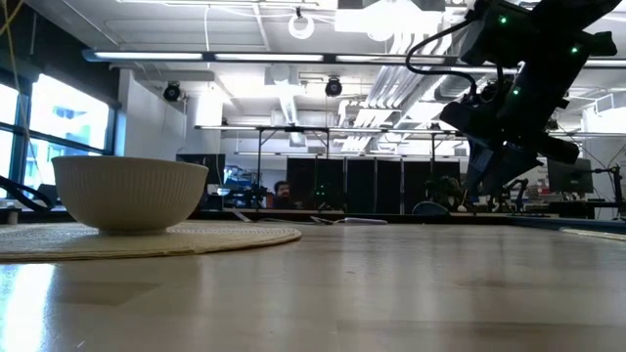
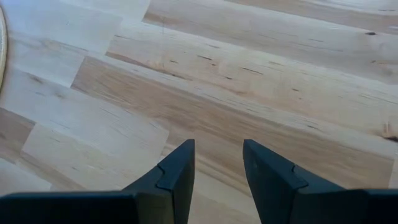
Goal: Pick & Place Utensil
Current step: Put the cup on the brown mat
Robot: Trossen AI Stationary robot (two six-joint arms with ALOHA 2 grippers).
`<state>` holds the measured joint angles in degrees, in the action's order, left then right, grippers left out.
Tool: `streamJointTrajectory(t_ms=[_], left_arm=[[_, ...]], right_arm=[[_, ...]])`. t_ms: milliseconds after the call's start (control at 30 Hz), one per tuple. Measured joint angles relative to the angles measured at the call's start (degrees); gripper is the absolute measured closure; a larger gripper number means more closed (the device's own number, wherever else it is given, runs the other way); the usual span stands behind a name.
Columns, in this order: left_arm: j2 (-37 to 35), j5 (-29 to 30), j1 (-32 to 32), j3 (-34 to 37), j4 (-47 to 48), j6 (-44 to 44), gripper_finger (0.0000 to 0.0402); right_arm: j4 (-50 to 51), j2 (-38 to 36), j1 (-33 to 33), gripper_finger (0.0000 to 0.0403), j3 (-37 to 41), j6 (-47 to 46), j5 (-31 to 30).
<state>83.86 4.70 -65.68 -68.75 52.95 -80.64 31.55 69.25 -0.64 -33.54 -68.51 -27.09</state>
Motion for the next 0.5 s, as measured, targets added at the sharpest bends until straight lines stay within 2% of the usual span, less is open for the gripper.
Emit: streamJointTrajectory(t_ms=[133,500], left_arm=[[-0.21,-0.03,0.01,-0.22,1.36,0.02,0.0368],[-0.12,0.06,0.01,-0.16,4.81,3.23,0.0368]], right_arm=[[0.00,0.00,0.00,0.0273,0.00,0.00,0.00],[-0.16,0.00,0.00,0.0273,0.00,0.00,0.02]])
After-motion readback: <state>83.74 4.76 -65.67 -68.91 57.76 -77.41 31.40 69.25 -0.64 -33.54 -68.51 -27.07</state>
